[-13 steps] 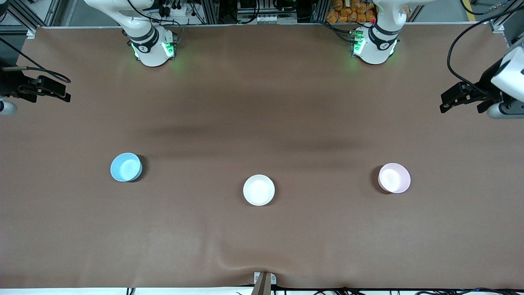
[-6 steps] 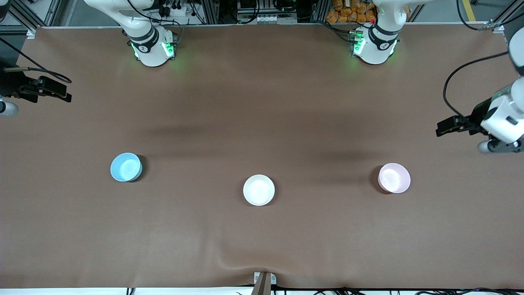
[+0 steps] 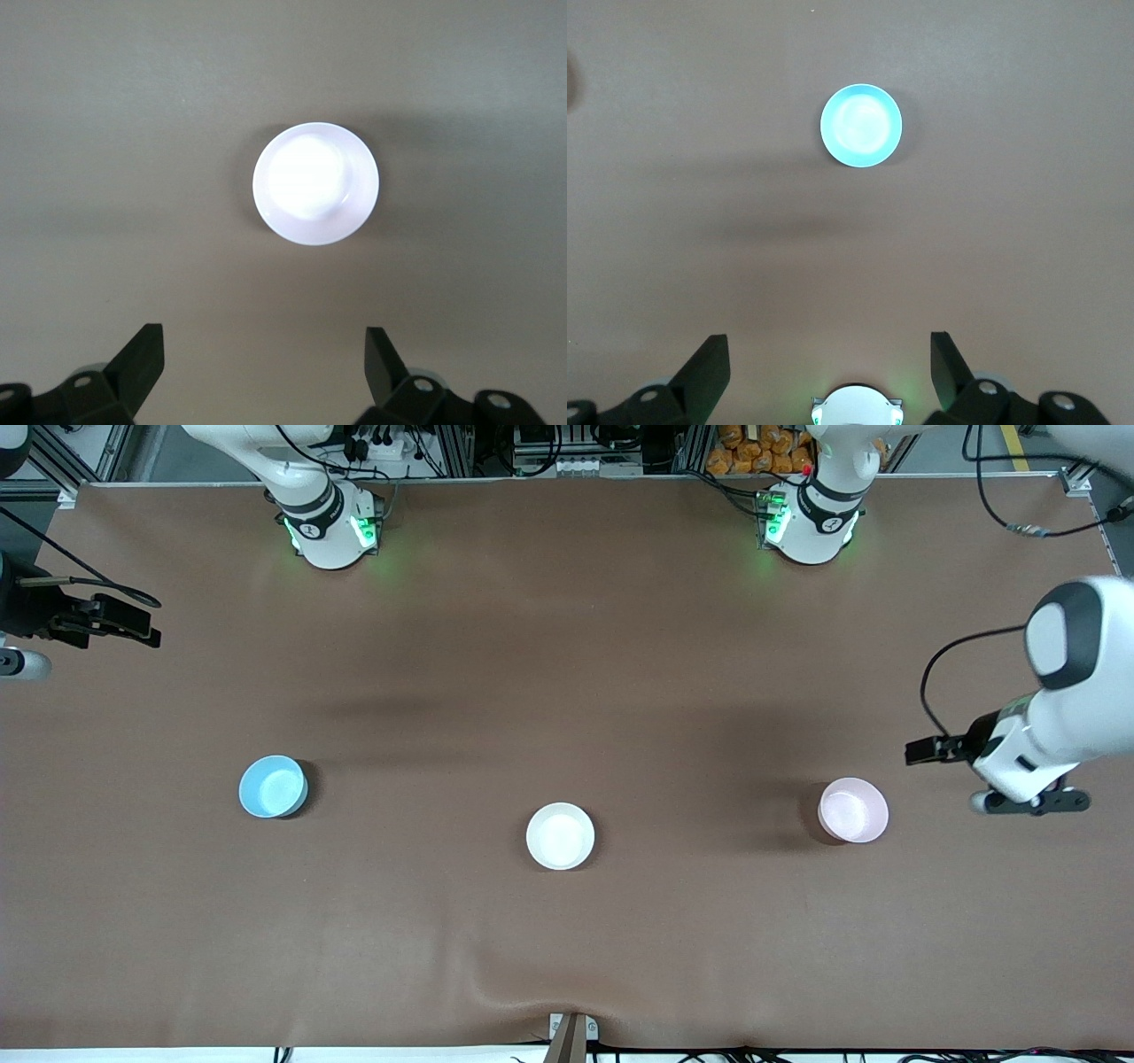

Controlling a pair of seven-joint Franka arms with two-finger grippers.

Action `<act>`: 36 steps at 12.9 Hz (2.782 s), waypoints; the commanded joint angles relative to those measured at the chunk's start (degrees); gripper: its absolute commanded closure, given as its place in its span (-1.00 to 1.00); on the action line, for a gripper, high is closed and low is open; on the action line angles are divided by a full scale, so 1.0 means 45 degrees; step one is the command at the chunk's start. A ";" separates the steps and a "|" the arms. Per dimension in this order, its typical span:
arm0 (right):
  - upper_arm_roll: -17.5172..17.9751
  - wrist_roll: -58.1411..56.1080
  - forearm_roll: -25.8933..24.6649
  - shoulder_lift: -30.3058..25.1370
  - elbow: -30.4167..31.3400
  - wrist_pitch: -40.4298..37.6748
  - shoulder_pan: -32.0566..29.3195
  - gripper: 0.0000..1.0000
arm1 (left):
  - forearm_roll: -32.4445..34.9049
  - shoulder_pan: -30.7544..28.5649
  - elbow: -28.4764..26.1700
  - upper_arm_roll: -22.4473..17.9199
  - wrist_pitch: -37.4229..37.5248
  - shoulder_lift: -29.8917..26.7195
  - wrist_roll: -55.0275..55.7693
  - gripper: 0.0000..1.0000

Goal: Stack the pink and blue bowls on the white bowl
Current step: 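Move the left gripper down to the pale pink bowl's rim, then close the left gripper on the pink bowl's rim, then carry the pink bowl with the left gripper over the white bowl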

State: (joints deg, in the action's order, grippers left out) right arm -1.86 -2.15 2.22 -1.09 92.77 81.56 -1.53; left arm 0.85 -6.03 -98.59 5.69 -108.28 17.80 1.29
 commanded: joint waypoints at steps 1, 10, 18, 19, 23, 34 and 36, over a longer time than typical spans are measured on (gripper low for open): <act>0.0101 -0.0127 -0.0024 -0.0070 0.0127 0.0118 -0.0110 -1.00 | 0.0415 -0.0104 -0.0859 0.0102 -0.1476 0.0106 -0.0227 -1.00; 0.0101 -0.0127 -0.0024 -0.0011 0.0127 0.0138 -0.0110 -1.00 | 0.0944 -0.0670 -0.2251 0.0161 -0.6462 0.2506 -0.1321 -0.77; 0.0101 -0.0127 -0.0004 0.0067 0.0147 0.0236 -0.0110 -1.00 | 0.0885 -0.0632 -0.2172 0.0161 -0.7129 0.3016 -0.1302 0.25; 0.0101 -0.0127 -0.0004 0.0067 0.0147 0.0236 -0.0091 -1.00 | 0.0905 -0.0670 -0.2173 0.0161 -0.7130 0.3016 -0.1321 0.27; 0.0101 -0.0127 -0.0004 0.0068 0.0147 0.0275 -0.0071 -1.00 | 0.0866 -0.0534 -0.2153 0.0180 -0.7130 0.3017 -0.1283 0.83; 0.0101 -0.0127 -0.0004 0.0067 0.0147 0.0119 -0.0129 -1.00 | 0.0611 -0.0378 -0.0831 0.2169 -0.4949 0.2098 0.1912 1.00; 0.0101 -0.0147 -0.0004 0.0067 0.0166 0.0138 -0.0130 -1.00 | 0.0573 0.0360 0.0089 0.2406 -0.3970 0.2118 0.3086 1.00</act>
State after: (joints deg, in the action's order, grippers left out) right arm -1.74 -2.16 2.22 -0.56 93.17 82.28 -1.53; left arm 3.89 -7.07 -101.86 16.17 -130.57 27.70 10.62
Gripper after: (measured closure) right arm 0.000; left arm 0.974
